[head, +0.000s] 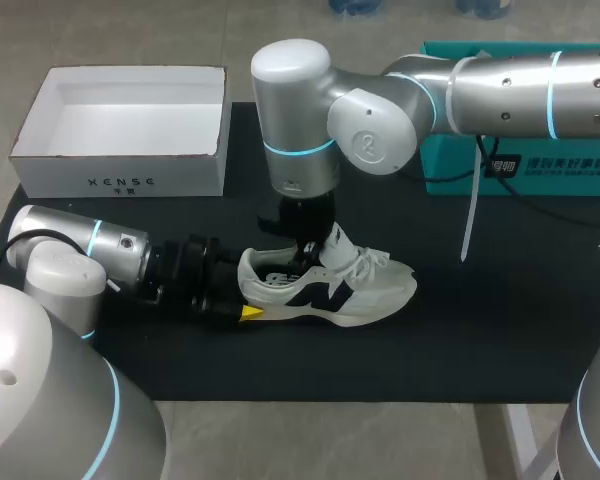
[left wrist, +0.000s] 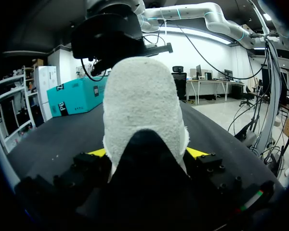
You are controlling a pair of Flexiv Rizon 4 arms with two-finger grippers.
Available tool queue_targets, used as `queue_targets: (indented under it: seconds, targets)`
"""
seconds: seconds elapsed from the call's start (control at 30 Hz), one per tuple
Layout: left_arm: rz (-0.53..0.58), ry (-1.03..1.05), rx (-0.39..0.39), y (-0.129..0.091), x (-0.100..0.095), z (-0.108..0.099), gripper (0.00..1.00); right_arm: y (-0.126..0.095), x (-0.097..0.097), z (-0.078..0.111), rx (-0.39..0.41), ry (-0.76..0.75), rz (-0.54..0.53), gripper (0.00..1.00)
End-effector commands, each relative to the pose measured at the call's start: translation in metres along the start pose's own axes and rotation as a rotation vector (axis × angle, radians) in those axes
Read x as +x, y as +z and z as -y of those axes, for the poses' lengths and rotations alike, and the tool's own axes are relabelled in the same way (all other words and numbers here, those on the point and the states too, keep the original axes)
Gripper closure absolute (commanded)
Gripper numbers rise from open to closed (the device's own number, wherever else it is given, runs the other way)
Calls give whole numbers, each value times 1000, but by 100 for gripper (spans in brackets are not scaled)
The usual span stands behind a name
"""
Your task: Take the shoe out of the shoebox, open the shoe tongue, remove and reinsert the insole, then place the shoe into the shoebox
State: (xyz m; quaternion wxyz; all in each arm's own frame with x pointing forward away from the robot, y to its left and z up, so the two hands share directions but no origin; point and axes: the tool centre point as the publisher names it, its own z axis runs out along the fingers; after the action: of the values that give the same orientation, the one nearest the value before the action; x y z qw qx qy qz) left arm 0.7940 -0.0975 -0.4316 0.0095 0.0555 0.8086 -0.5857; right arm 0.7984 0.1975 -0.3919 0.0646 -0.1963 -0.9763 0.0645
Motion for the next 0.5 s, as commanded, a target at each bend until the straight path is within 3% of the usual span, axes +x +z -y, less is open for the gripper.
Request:
queue_targets:
  seconds: [0.03, 0.3, 0.5]
  targets:
    - [0, 0, -2, 0, 1, -1, 100, -20, -1, 11, -17, 8, 22, 100]
    - [0, 0, -2, 0, 1, -1, 100, -33, -5, 10, -33, 9, 52, 100]
    - [0, 0, -2, 0, 1, -1, 100, -23, -4, 0, -66, -3, 67, 100]
